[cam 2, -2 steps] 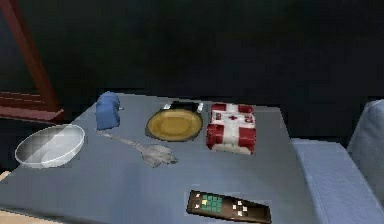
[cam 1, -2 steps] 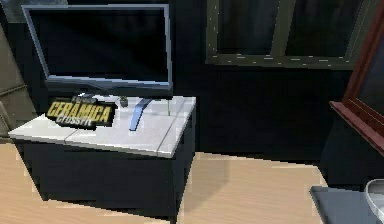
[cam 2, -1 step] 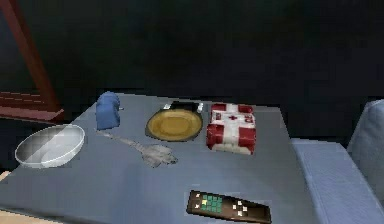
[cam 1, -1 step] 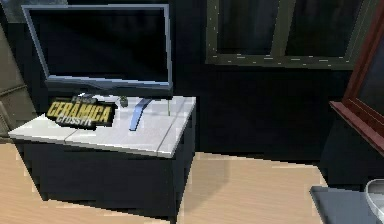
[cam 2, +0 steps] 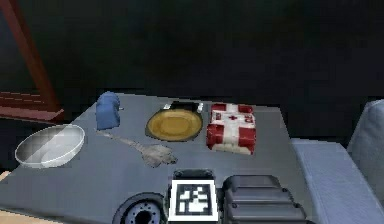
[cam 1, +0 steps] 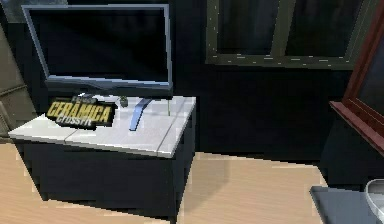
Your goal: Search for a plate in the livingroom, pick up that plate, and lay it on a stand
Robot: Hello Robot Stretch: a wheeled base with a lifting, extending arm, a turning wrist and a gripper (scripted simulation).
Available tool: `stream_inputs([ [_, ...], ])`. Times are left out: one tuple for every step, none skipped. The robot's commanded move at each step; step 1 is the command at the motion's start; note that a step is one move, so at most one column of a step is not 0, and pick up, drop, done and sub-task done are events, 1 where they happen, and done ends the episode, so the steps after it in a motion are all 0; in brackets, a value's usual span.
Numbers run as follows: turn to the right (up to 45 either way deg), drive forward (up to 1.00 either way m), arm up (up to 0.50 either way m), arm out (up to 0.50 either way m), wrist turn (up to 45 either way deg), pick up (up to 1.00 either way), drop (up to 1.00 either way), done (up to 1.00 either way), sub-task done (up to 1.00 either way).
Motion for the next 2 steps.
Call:
stream_inputs([
  [0.0, 0.0, 0.0, 0.28, 0.0, 0.0, 0.0, 0.0, 0.0],
  [0.0, 0.0, 0.0, 0.0, 45.0, 0.0, 0.0, 0.0, 0.0],
])
